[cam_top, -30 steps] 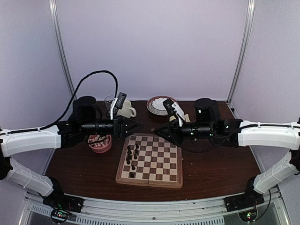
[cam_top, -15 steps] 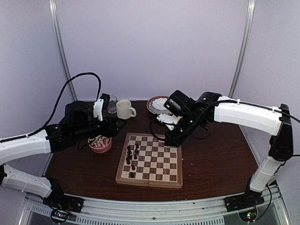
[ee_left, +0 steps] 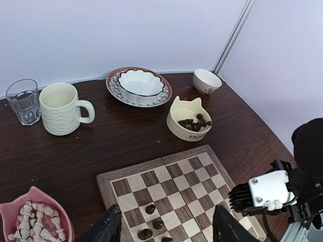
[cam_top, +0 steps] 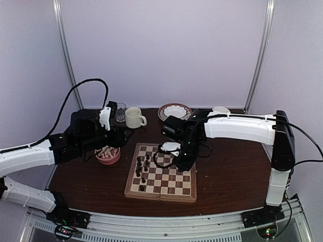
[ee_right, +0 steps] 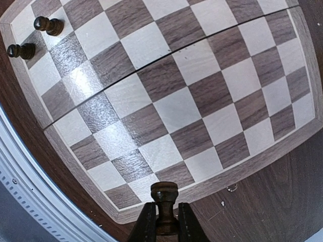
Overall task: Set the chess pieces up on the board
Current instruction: Place the rook on the chessboard.
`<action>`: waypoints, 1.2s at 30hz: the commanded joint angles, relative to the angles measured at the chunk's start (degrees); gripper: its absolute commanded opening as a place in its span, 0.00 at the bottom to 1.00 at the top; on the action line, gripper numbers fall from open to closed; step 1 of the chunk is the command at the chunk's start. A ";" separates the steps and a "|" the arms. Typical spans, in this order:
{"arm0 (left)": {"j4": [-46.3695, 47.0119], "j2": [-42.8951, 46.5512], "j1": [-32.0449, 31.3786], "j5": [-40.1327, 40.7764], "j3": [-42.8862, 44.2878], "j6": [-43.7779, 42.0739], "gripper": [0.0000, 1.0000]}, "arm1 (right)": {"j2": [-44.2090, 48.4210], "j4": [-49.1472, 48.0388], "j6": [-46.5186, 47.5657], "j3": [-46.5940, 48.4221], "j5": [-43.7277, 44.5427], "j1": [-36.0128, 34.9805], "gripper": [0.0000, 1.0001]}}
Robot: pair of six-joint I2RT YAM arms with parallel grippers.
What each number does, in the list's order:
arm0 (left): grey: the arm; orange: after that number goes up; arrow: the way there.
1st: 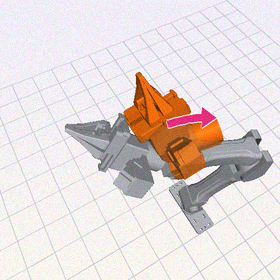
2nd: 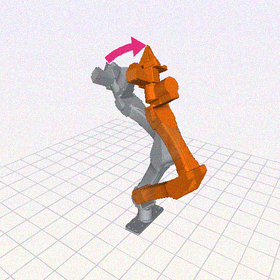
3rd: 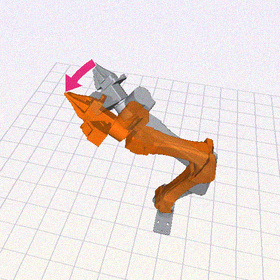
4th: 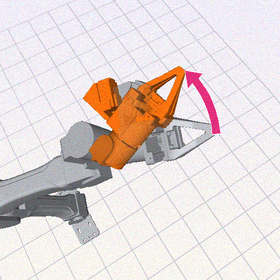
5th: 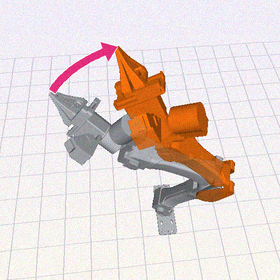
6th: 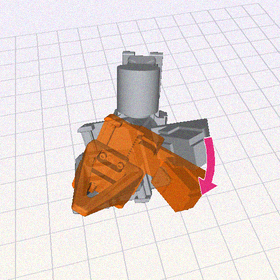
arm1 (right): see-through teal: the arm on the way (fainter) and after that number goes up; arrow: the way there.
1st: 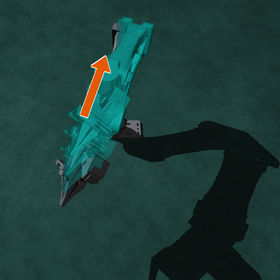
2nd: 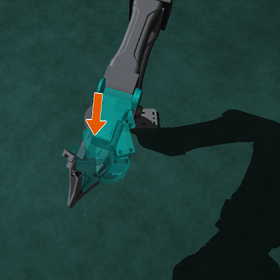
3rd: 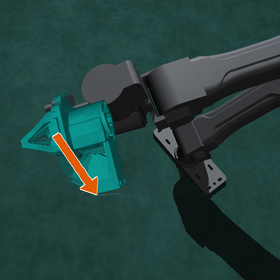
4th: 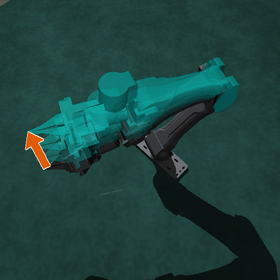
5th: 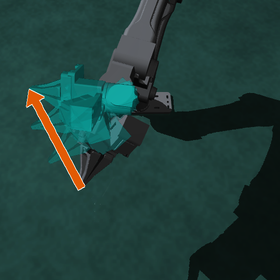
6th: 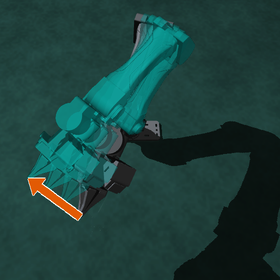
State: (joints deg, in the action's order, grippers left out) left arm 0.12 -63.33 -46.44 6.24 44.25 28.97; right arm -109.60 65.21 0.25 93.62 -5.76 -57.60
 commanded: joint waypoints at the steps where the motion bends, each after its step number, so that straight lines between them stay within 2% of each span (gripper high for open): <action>1: 1.20 -0.14 0.47 0.32 -0.02 -1.07 0.62 | -2.45 1.73 2.36 2.94 -0.16 -1.65 0.03; 5: 1.20 0.02 0.47 0.21 -0.02 -1.03 0.62 | -3.58 2.22 2.74 3.44 0.93 -2.31 0.07; 12: 1.20 -0.02 0.47 0.02 0.08 -1.08 0.62 | -7.49 4.22 2.94 5.41 3.44 -3.06 0.07; 22: 1.20 -0.08 0.47 -0.48 0.18 -1.02 0.62 | -9.57 4.28 3.26 6.44 4.03 -3.70 0.14; 23: 1.20 -0.04 0.47 -0.52 0.16 -1.02 0.62 | -9.55 4.20 3.26 6.36 4.00 -3.74 0.17; 28: 1.28 -0.03 0.49 -0.84 0.13 -1.06 0.62 | -8.83 3.29 3.11 6.01 4.20 -4.00 0.47; 29: 1.29 -0.04 0.47 -0.98 0.14 -1.03 0.62 | -8.46 2.93 3.17 5.78 3.97 -4.05 0.50; 33: 1.29 -0.20 0.47 -1.23 0.18 -1.10 0.62 | -4.52 -0.19 2.78 4.63 4.02 -4.10 0.51; 36: 1.29 -0.43 0.47 -1.50 0.30 -1.12 0.62 | 3.98 -6.67 2.33 0.70 3.16 -3.83 0.52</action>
State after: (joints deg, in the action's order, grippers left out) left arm -0.14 -63.37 -46.44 5.56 44.25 28.84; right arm -116.95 65.69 3.14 97.41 -2.70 -61.36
